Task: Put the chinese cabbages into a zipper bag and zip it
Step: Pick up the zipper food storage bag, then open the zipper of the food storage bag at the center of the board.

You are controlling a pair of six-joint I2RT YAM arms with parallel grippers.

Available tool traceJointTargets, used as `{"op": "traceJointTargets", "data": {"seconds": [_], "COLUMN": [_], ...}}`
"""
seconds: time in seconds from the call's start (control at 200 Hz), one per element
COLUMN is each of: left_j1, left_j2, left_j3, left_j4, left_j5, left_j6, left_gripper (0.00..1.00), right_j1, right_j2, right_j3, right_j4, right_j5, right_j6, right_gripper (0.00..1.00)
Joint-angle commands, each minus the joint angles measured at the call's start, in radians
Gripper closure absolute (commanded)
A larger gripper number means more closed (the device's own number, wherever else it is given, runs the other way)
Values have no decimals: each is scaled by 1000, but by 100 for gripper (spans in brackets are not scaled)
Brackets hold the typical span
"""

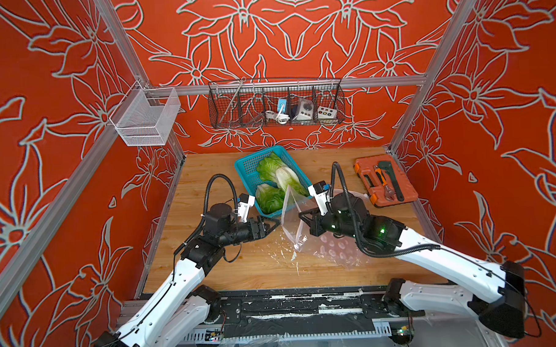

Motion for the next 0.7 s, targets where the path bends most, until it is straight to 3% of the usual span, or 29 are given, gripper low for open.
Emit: {"op": "traceJointTargets", "data": {"seconds": [0.0,0.105,0.205,0.265,0.295,0.355,0.41,0.565,0.696], "left_j1": [-35,-59,-74,-75,-75,-73,-63,-3,30], "left_j2": [16,40,71,76,70,45,7,-24,-48], "left_j3": [-3,-4,2,10,32,122,211,457,589], "left_j4": [40,51,58,54,22,-120,-253,-596,-693], "left_j5": [-2,-40,-65,-79,-103,-214,-322,-683,-870], "left_j6": [-21,-18,-6,-5,12,66,109,222,252], "left_gripper": [24,26,35,48,61,79,88,97,100], "right_j1": [-2,-2,-2,-2,-2,-2,-2,1,15], "right_j2": [14,32,45,53,56,62,74,221,422], "right_j3": [-20,-17,-13,-7,-4,0,9,79,237], "right_j4": [136,175,212,233,240,255,262,410,576], "right_j5": [-52,-80,-110,-134,-141,-146,-144,-236,-359], "right_j6": [27,49,78,99,114,154,188,335,490], "right_gripper": [100,100,100,100,100,100,100,100,100]}}
